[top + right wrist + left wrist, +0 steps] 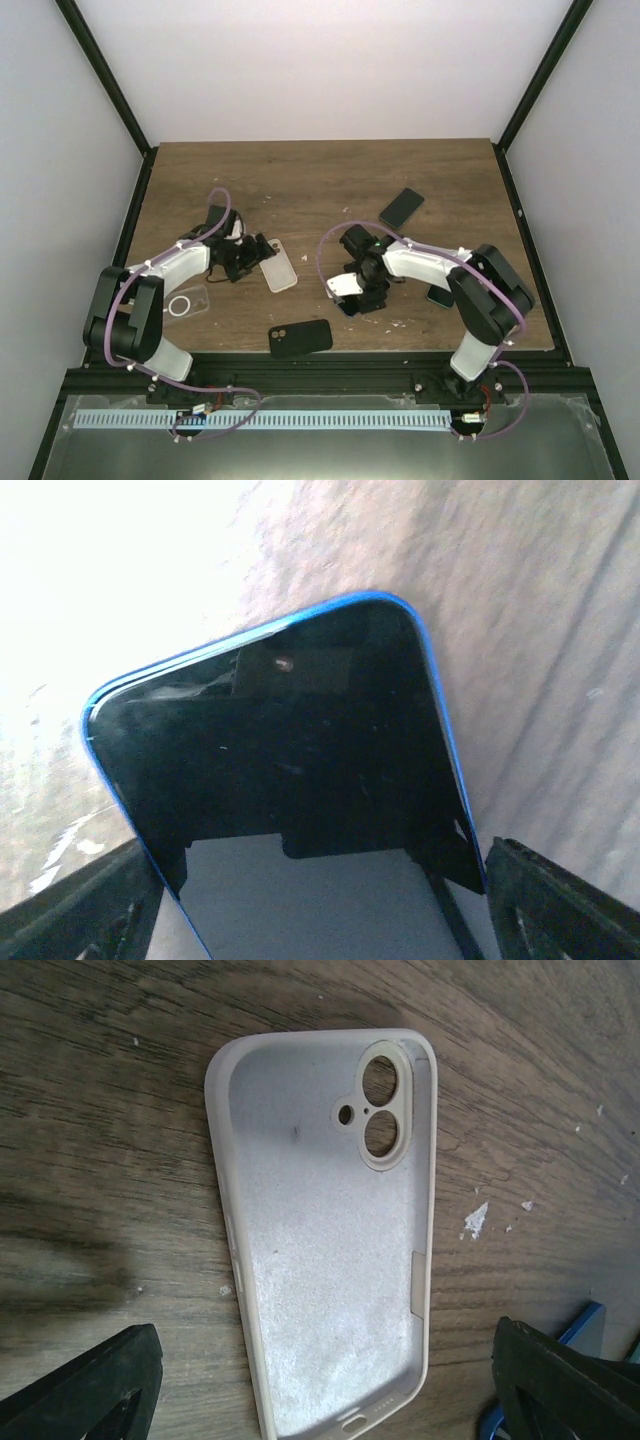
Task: Put the phone into the phone case
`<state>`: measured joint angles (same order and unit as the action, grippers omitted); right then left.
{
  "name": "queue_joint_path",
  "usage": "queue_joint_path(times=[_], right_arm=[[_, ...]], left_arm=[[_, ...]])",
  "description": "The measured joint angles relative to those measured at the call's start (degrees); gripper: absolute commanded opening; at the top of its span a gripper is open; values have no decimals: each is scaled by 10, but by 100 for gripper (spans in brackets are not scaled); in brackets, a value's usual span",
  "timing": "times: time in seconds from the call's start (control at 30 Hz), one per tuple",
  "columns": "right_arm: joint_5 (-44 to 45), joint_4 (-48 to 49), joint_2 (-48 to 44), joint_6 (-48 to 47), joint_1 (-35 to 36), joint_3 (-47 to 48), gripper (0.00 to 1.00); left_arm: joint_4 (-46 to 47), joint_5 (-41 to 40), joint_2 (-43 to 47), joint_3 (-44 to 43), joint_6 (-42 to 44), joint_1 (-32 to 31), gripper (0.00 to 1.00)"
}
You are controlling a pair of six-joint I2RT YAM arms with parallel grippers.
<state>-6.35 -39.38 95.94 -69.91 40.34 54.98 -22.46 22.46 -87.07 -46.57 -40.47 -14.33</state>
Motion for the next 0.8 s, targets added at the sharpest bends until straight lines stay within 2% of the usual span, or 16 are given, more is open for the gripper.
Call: queue_joint_path(times=[0.07, 0.27, 0.67, 0.73, 0.8], right_arm=[[-2, 2, 19, 13, 0, 22, 80], [-6, 30, 68, 89, 2, 80, 80], [-28, 45, 149, 348, -20, 170, 83], [-40, 41, 155, 383, -32, 180, 85], [-55, 35, 156, 419, -49, 184, 95]], left_arm=[[7, -1, -7, 2, 0, 0, 88], [35, 4, -23, 12, -5, 0, 83], [88, 39, -63, 10, -17, -12, 71], [91, 40, -68, 5, -17, -21, 70], [91, 41, -76, -2, -18, -32, 68]])
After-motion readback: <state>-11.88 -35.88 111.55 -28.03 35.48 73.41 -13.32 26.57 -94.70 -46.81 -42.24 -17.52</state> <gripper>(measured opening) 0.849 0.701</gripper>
